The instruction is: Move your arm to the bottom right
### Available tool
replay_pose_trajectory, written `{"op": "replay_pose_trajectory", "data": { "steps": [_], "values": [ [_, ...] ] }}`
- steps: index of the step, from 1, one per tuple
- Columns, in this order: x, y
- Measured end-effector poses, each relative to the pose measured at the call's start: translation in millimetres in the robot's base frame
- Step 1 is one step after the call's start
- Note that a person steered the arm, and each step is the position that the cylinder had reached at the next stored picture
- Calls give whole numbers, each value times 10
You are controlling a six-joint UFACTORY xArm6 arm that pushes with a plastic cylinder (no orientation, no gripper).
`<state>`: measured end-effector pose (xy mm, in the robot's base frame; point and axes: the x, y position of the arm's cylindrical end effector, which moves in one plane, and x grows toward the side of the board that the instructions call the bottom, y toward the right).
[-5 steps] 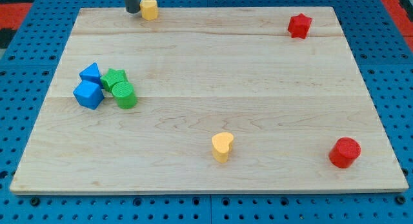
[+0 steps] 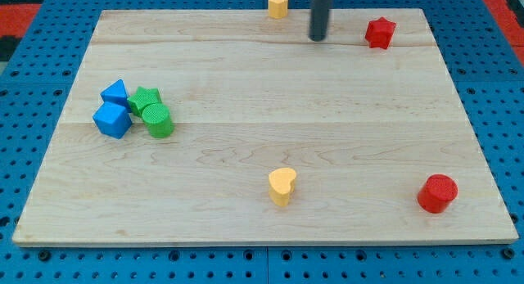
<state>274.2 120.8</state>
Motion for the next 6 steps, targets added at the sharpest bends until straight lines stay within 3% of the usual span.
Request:
{"op": "replay_pose_trajectory", "data": {
  "steps": [1, 2, 4, 5, 6],
  "values": [
    [315, 672],
    [763, 875],
    [2046, 1846],
    [2810, 2042],
    [3250, 1910]
  ]
}}
